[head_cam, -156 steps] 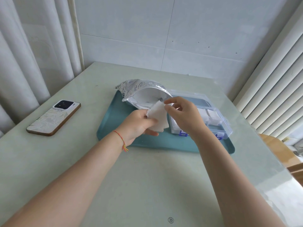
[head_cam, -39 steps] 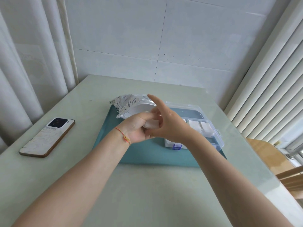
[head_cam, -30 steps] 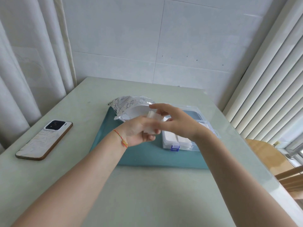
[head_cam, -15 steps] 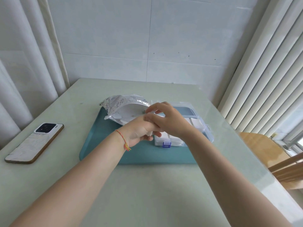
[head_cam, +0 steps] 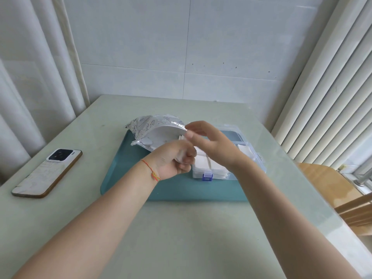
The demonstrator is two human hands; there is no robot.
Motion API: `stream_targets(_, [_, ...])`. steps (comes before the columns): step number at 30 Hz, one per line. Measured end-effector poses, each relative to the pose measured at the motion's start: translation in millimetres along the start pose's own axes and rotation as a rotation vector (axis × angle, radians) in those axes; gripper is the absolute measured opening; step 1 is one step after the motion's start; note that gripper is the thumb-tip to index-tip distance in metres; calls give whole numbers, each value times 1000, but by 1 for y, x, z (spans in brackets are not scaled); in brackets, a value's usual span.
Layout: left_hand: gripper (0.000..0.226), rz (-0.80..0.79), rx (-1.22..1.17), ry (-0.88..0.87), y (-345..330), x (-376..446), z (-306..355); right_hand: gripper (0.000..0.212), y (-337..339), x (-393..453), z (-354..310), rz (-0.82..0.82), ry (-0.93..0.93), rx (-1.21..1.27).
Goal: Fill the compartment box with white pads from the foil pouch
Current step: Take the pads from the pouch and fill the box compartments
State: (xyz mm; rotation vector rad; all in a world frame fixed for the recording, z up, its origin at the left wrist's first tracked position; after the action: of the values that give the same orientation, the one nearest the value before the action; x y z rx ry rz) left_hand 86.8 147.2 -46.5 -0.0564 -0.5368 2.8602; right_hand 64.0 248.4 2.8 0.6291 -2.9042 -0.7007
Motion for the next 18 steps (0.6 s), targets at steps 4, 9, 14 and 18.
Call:
stream_targets(4, [20,14,-83,40,-2,5,-1,62,-4,-5,9,-52,-1,-241])
stream_targets(9, [26,-132,36,24,-23,14,-1,52,18,-11,15,-106,-130,-107])
stream_targets(14, [28,-289,90,-22,-37,23,1,28,43,-19,23,-173,-149,58])
stream_targets(18, [42,-365,101,8,-51,26,0,9,60,-13,34,-12,-134,-41])
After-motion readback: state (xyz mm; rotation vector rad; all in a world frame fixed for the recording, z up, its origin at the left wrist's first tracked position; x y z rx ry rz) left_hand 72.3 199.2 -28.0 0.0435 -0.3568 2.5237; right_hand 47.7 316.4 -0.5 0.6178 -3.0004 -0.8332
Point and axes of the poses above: each hand's wrist, its own x-axis towards the middle knuckle, its own y-axis out of the back of the hand, z = x × y, the point moved 6 cm from there along x, towards the middle knuckle, and after that the axes turned 13 degrees about -y, right-handed, at the moved point
